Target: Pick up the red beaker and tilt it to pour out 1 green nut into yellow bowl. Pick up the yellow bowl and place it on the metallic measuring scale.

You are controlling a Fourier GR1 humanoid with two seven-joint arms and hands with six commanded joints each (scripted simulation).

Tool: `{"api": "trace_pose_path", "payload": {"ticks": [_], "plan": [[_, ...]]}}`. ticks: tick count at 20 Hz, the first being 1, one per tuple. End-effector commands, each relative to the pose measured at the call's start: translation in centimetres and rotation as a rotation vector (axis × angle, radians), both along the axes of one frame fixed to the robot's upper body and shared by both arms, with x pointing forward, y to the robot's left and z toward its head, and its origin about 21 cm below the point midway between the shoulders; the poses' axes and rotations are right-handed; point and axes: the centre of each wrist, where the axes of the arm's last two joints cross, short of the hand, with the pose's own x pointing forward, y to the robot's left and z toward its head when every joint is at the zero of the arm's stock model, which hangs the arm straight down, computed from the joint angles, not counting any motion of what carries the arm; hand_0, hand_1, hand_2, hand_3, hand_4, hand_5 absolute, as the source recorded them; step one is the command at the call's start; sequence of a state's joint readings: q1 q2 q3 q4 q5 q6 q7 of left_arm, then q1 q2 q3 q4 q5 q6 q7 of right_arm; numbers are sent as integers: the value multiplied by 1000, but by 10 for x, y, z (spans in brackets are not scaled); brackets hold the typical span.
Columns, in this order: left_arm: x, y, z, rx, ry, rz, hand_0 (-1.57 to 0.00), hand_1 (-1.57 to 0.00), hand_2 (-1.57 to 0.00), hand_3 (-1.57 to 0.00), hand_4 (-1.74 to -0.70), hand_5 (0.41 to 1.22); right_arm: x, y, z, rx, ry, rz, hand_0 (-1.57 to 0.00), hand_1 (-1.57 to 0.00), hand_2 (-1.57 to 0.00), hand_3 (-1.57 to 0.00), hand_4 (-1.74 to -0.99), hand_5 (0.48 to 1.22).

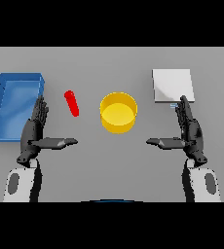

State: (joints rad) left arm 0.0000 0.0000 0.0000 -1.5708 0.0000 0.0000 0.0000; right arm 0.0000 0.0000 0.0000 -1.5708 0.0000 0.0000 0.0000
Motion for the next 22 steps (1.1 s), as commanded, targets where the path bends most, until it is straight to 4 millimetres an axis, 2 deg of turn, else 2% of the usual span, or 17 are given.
{"api": "trace_pose_path", "payload": {"ticks": [1, 6, 7, 9, 10, 12, 15, 18, 22], "plan": [[-1, -1, 0, -1, -1, 0, 1, 1, 1, 1, -1141, 660, 0, 1, 0, 1, 0, 0, 1, 1, 1, 1, -1071, 578], [-9, -12, 0, -5, -11, -5, 1, 1, 1, 1, -1141, 660, 3, 8, -2, 7, 8, 1, 1, 1, 1, 1, -1071, 578], [-22, -10, 5, 74, -52, -41, 1, 1, 1, 1, -1141, 660, -3, 5, 5, -149, -91, 10, 1, 1, 1, 1, -1071, 578], [-38, -14, 15, 148, -85, -84, 1, 1, 1, 1, -1144, 660, -14, 10, 10, -295, -155, 25, 1, 1, 1, 1, -1066, 576], [-41, -14, 20, 162, -82, -85, 1, 1, 1, 1, -1142, 662, -20, 13, 11, -325, -168, 35, 1, 1, 1, 1, -1064, 577], [-42, -13, 26, 198, -51, -90, 1, 1, 1, 1, -1136, 657, -19, 14, 15, -334, -159, 27, 1, 1, 1, 1, -1084, 585], [-40, -19, 26, 202, -5, -110, 1, 1, 1, 1, -1137, 650, -17, 10, 15, -312, -146, 52, 1, 1, 1, 1, -1131, 607], [-22, -18, 16, 210, 42, -108, 1, 1, 1, 1, -1137, 647, -15, 19, 15, -280, -154, 86, 1, 1, 1, 1, -1180, 627], [5, -19, 1, 198, 62, -116, 1, 1, 1, 1, -1178, 650, -16, 14, 14, -255, -153, 92, 1, 1, 1, 1, -1215, 628]]}}
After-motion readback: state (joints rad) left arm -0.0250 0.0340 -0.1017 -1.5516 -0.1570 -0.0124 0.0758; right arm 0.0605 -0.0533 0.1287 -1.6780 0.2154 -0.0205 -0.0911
